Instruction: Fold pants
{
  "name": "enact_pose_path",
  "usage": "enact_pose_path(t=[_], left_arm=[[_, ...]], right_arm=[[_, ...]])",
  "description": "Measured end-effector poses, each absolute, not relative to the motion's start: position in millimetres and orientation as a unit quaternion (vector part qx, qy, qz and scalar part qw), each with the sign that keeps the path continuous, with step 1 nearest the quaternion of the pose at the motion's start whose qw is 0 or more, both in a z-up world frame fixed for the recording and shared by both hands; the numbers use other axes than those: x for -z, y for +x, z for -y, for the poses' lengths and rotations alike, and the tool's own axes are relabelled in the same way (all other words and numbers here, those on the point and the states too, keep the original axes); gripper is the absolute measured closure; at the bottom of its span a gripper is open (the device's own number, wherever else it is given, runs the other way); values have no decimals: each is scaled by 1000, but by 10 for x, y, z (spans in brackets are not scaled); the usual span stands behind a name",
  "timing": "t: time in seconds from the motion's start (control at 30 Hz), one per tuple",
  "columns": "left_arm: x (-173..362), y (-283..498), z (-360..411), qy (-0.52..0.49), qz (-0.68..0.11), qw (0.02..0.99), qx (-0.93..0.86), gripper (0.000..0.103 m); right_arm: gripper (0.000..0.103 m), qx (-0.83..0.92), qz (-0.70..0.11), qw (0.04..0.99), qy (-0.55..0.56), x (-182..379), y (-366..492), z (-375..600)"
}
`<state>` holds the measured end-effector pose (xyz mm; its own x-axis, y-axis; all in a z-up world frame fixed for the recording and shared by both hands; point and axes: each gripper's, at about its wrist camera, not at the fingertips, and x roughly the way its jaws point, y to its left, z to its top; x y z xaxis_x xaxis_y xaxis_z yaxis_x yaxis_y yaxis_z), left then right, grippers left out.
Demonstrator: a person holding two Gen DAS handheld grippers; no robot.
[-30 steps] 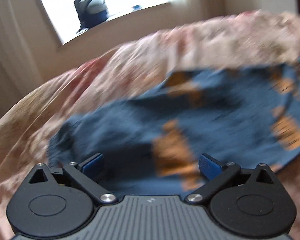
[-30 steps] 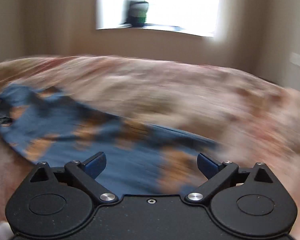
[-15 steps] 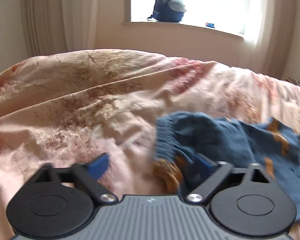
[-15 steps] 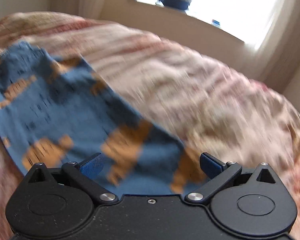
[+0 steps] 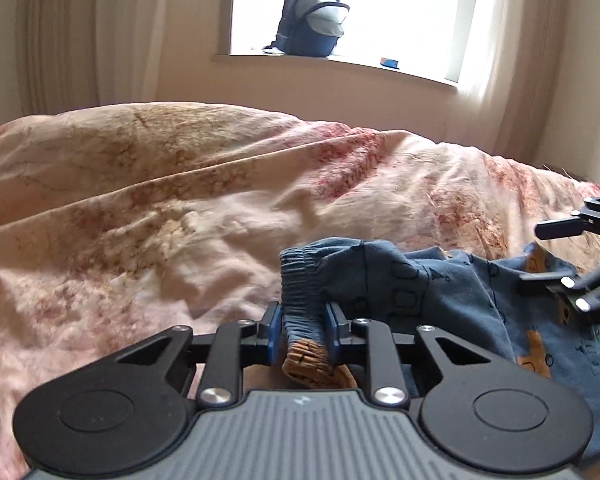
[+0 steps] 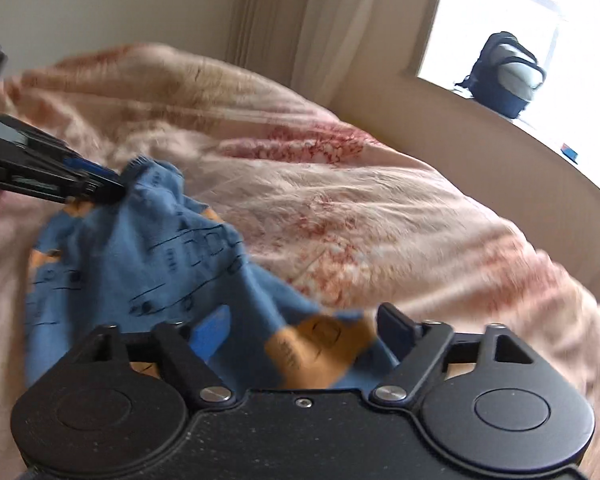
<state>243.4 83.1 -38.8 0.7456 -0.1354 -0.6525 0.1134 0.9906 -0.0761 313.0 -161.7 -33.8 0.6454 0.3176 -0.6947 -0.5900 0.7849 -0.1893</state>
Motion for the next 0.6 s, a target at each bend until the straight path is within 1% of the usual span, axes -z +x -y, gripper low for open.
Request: enact_pose_path(t=[0.03,0.1,0.23,0.3,0.33,0.37,0.4,0.43,0.47,0.5,0.57,0.6], left_arm=[[370,2403,-824,-19,-350,935,61,76],[336,2317,-825,-29,-357,933,32,63],[342,2128,-805,-34,-379,924,16,62],[376,2141,-816,-45,-385,921,20,62],[394,2152,-830,-52,-389,919,23,68],[411,2155,-848,-62,-391,918,29,80],[425,2155,-866,-72,-391,917,36,83],[429,2153,-871,-77,-389,917,36,85],[430,2146,-858,-75,-385,919,35,89],[424,2134,-831,-69,-378,922,34,90],[405,2090,-733,-41,-363,930,34,93],[390,2054,-664,-15,-351,936,38,95]], right_arm=[[30,-259,-338,883,-199,317,3196,1616],[35,-274,-343,881,-178,276,3283,1645],[45,-331,-356,861,-147,250,3367,1622],[47,-348,-371,848,-147,289,3416,1517],[50,-354,-380,842,-142,311,3442,1477],[52,-357,-391,837,-140,326,3452,1432],[63,-354,-398,833,-147,355,3464,1386],[79,-347,-400,833,-163,367,3439,1345],[87,-343,-400,832,-175,373,3421,1319],[95,-343,-400,831,-176,369,3412,1309],[103,-337,-396,837,-171,330,3390,1312],[103,-330,-390,842,-173,312,3374,1325]])
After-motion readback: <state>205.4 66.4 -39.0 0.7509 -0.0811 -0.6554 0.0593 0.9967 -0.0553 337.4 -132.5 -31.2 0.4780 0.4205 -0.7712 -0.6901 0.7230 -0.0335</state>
